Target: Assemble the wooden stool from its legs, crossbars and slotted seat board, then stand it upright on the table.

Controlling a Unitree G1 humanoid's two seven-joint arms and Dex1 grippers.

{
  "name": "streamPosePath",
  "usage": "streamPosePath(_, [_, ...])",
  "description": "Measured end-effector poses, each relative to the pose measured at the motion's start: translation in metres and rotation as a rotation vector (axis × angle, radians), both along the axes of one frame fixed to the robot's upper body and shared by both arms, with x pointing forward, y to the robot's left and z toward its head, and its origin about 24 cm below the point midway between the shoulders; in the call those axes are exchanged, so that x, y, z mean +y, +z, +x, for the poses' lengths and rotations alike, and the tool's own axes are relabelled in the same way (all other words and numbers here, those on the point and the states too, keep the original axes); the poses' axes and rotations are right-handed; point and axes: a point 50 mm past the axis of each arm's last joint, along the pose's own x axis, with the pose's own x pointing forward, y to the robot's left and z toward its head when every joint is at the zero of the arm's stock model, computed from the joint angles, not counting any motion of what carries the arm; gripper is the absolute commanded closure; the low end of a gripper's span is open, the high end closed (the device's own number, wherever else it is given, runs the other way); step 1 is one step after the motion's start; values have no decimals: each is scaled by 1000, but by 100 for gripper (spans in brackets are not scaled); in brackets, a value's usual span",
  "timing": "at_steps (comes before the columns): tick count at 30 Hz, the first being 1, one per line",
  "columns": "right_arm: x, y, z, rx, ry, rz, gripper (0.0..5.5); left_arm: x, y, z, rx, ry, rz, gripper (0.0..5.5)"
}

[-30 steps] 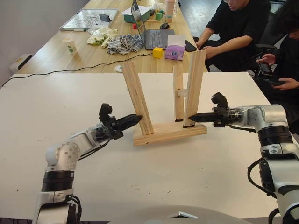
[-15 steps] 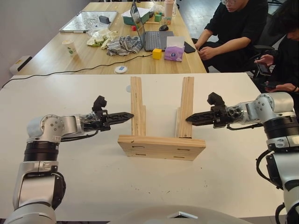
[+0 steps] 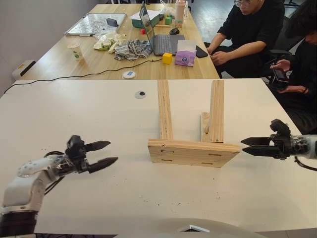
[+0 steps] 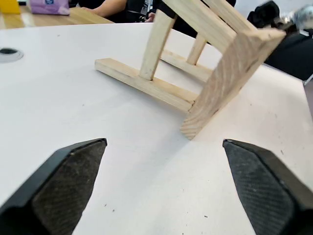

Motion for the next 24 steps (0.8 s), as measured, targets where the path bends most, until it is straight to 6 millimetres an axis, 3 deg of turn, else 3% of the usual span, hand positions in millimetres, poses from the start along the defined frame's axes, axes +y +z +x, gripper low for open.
streamPosePath(2, [4,-13,-6,-98,142,-131,15,-18,-9,-1,-100,-87,51,113])
streamPosePath(5, [26,-29,-8,-204,247,-89,15,-39,-16,12,-154,-89,-12,113])
streamPosePath(9, [45,-39,-1,-303,251,-49,15,-50,-13,36,-184,-20,-77,113])
streamPosePath(12, [50,-42,0,-310,245,-38,15,-52,-13,40,-186,-31,-75,113])
streamPosePath(20, [63,-42,2,-296,252,15,144,-74,-22,37,-144,-160,-76,113])
streamPosePath(24, [65,-39,3,-280,250,33,207,-81,-21,39,-151,-185,-87,166])
